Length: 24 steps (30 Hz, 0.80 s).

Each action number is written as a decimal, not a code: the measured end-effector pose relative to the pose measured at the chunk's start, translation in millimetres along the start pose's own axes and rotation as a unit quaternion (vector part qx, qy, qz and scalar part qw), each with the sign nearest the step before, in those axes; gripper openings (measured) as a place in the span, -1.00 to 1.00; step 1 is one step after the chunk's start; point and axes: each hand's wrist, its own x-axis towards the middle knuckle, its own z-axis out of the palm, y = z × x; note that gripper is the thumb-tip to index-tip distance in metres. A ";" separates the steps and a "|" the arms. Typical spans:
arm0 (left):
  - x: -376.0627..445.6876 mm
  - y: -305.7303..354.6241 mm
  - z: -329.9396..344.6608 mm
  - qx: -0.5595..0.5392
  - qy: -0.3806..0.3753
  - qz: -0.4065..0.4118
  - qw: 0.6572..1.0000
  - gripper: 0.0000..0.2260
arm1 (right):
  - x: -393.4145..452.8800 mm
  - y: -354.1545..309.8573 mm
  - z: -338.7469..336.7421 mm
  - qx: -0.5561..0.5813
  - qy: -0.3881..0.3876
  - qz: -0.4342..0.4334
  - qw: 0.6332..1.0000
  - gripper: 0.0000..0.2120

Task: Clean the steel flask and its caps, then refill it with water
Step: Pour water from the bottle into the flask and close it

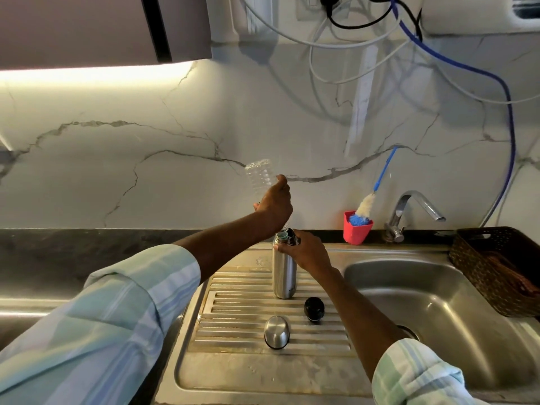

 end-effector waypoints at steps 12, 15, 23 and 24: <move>-24.4 -10.9 42.7 -0.288 0.004 -0.089 0.953 -0.66 | -8.8 -1.9 -4.9 -0.025 0.046 0.035 0.998 -0.51; -48.5 -0.6 70.2 -0.466 -0.009 -0.127 0.876 -0.59 | -8.8 -8.1 -9.4 0.181 0.090 0.131 0.971 -0.65; -103.2 70.9 106.8 -0.856 -0.065 -0.206 0.470 -0.35 | -6.4 -41.3 -21.7 0.399 -0.119 0.104 0.903 -0.70; -109.1 79.3 105.8 -0.873 -0.061 -0.202 0.440 -0.37 | -6.1 -43.1 -17.9 0.346 -0.094 0.080 0.930 -0.70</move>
